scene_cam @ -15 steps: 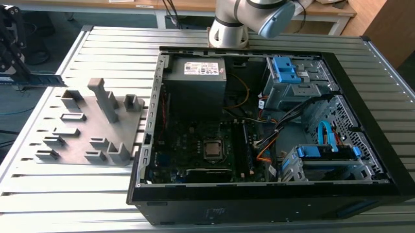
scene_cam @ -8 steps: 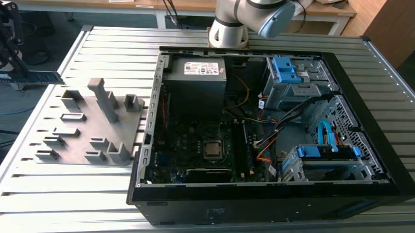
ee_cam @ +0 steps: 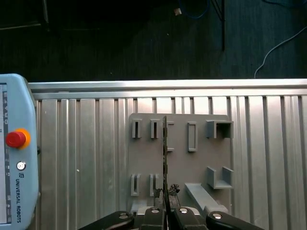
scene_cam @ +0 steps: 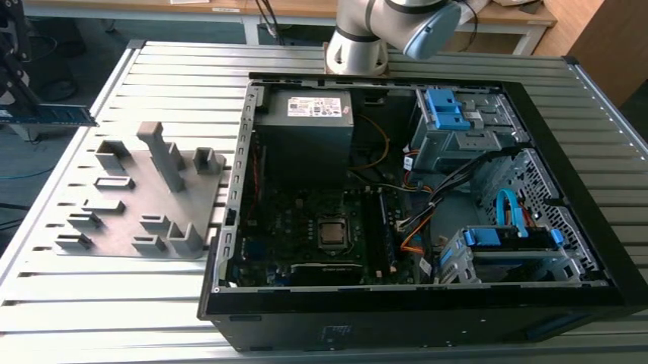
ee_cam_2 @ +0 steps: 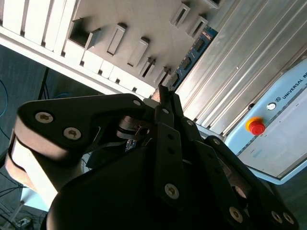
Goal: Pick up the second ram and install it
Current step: 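Pick up the second ram and move it above second insertion slot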
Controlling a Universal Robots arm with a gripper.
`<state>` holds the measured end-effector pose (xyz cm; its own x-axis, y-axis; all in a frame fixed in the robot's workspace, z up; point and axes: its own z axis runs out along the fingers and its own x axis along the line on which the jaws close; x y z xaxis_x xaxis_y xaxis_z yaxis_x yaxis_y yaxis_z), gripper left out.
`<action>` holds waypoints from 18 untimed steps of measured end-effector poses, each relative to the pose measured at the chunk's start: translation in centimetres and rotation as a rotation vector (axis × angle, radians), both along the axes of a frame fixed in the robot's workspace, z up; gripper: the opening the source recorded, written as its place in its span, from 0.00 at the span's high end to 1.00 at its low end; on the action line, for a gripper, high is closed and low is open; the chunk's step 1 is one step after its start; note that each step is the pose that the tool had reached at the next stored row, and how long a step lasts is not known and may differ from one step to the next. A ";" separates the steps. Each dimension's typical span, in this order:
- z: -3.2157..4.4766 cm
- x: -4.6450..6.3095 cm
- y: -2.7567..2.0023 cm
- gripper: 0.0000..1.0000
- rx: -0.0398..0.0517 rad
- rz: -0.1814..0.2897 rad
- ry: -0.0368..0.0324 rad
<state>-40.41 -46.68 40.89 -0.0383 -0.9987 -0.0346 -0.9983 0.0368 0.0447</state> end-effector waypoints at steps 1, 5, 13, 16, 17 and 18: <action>0.10 0.0 0.00 0.86 0.0000 0.000 0.0000; 0.58 0.0 0.00 0.86 -0.0001 0.000 0.0001; 1.82 0.0 0.00 0.86 0.0000 0.000 0.0000; 2.19 0.0 0.00 0.86 0.0000 0.000 0.0001; 2.31 0.0 0.00 0.86 -0.0001 0.000 0.0000; 2.44 0.0 0.00 0.86 0.0000 0.000 0.0000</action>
